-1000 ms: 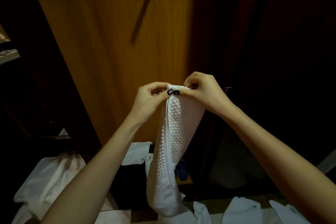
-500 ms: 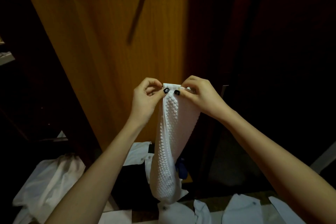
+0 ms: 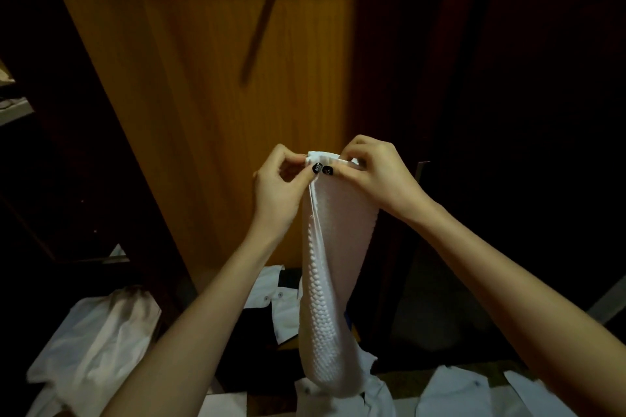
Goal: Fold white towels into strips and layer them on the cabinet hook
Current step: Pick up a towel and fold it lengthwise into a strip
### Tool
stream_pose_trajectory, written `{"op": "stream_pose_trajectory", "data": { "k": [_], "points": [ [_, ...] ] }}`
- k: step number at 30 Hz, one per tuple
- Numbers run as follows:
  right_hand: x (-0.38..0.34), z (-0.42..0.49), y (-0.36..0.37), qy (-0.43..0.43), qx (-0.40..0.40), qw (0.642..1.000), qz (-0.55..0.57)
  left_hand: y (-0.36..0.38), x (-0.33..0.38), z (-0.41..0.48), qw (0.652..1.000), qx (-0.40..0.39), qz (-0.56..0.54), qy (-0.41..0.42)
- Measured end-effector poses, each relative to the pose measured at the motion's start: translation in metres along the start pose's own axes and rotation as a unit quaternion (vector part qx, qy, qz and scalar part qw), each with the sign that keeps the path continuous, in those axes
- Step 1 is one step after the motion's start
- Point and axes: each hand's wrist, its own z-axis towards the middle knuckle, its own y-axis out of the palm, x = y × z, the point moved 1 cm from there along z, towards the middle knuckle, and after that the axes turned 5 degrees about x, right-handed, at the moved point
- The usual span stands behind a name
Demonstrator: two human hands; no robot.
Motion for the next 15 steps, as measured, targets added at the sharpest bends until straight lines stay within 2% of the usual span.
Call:
{"op": "stream_pose_trajectory", "data": {
  "k": [3,6,9,15],
  "points": [
    [0.0,0.003,-0.01,0.004,-0.019,0.999,-0.037,0.004,0.001,0.006,1.0,0.013,0.013,0.017],
    [0.009,0.002,-0.032,-0.001,-0.094,0.992,-0.084,-0.002,-0.003,0.018,1.0,0.024,-0.003,0.01],
    [0.011,-0.001,-0.038,0.005,-0.15,0.985,-0.089,-0.004,-0.005,0.023,1.0,-0.008,0.005,0.016],
    [-0.003,-0.004,-0.016,-0.012,-0.286,0.957,0.035,-0.019,-0.023,0.026,1.0,0.006,0.011,-0.013]
  ]
}}
